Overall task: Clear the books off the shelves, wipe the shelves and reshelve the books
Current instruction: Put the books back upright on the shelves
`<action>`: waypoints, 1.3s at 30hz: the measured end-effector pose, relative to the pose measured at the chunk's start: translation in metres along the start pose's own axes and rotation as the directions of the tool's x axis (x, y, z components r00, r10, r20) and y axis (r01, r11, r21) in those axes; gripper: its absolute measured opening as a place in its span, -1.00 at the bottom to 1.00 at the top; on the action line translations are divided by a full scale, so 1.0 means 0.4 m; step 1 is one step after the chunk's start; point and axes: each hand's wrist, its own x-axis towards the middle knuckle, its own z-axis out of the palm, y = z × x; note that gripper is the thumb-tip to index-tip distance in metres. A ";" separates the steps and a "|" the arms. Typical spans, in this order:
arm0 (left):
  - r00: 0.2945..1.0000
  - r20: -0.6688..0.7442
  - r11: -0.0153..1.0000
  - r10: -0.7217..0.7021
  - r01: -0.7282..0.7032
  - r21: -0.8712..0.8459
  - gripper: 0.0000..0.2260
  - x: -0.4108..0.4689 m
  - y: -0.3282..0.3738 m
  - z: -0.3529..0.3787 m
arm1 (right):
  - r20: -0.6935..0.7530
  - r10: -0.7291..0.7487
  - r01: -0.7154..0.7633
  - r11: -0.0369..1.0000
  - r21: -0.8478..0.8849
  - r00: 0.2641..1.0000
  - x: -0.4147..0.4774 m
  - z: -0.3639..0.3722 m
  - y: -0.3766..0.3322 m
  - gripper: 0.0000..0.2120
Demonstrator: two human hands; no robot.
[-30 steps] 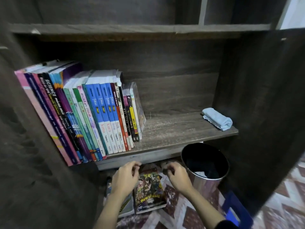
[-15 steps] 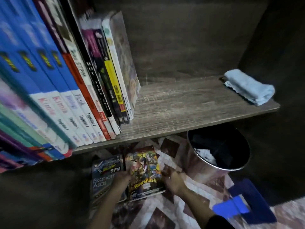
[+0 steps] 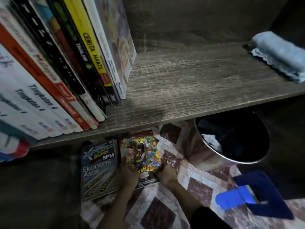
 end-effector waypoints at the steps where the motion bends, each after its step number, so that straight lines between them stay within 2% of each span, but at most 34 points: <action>1: 1.000 -0.003 1.000 -0.001 0.001 0.000 -0.43 0.000 -0.003 0.008 | -0.007 0.007 -0.007 1.000 0.008 1.000 0.000 0.002 -0.001 -0.74; 4: 0.997 0.056 0.993 -0.057 0.063 -0.098 -0.33 0.001 -0.017 0.034 | -0.064 0.045 -0.042 0.998 0.047 0.997 0.005 0.012 0.001 -0.90; 6: 0.988 0.089 0.976 -0.128 0.141 -0.167 -0.41 0.025 -0.029 0.050 | -0.093 0.061 -0.055 0.997 0.061 0.994 0.004 0.019 0.003 -0.89; 10: 0.988 0.073 0.965 -0.138 0.151 -0.214 -0.58 0.124 -0.102 0.110 | -0.130 0.076 -0.067 0.995 0.073 0.989 0.003 0.027 0.010 -0.86; 13: 0.990 0.064 0.974 -0.122 0.132 -0.185 -0.69 0.034 -0.051 0.039 | -0.146 0.094 -0.079 0.991 0.106 0.985 0.003 0.028 0.014 -0.83; 16: 0.992 0.056 0.977 -0.115 0.123 -0.173 -0.69 -0.001 -0.035 0.023 | -0.131 0.101 -0.083 0.988 0.133 0.986 0.002 0.015 0.020 -0.86; 19: 0.980 0.148 0.953 -0.134 0.168 -0.251 -0.51 -0.017 -0.031 0.014 | -0.119 0.152 -0.118 0.961 0.250 0.981 0.003 0.004 0.023 -0.78; 22: 0.955 0.262 0.912 -0.140 0.227 -0.342 -0.07 -0.033 -0.026 0.007 | -0.083 0.190 -0.144 0.912 0.384 0.978 0.037 0.004 0.048 -0.37; 23: 0.946 0.290 0.884 -0.143 0.254 -0.393 -0.03 -0.038 -0.021 0.008 | -0.049 0.185 -0.148 0.896 0.418 0.982 0.047 -0.004 0.052 -0.27; 24: 0.945 0.293 0.853 -0.141 0.267 -0.448 -0.10 -0.038 -0.015 0.010 | 0.001 0.172 -0.155 0.883 0.442 0.985 0.041 -0.022 0.040 -0.28; 25: 0.950 0.276 0.833 -0.148 0.270 -0.482 -0.17 -0.036 -0.013 0.012 | 0.074 0.157 -0.173 0.880 0.443 0.985 0.036 -0.040 0.033 -0.37; 27: 0.968 0.210 0.860 -0.138 0.222 -0.460 -0.24 -0.039 -0.011 0.010 | 0.231 0.133 -0.223 0.876 0.427 0.964 0.015 -0.071 0.017 -0.55; 30: 0.978 0.179 0.879 -0.111 0.180 -0.442 -0.31 -0.049 0.000 -0.009 | 0.350 0.099 -0.273 0.827 0.492 0.931 -0.014 -0.089 0.008 -0.56; 34: 0.975 0.204 0.907 -0.092 0.166 -0.386 -0.35 -0.057 0.028 -0.055 | 0.319 0.054 -0.232 0.801 0.552 0.946 -0.066 -0.112 -0.033 -0.78; 39: 0.959 0.280 0.943 -0.048 0.136 -0.305 -0.31 -0.121 0.066 -0.127 | 0.305 0.083 -0.249 0.792 0.558 0.949 -0.140 -0.165 -0.081 -0.83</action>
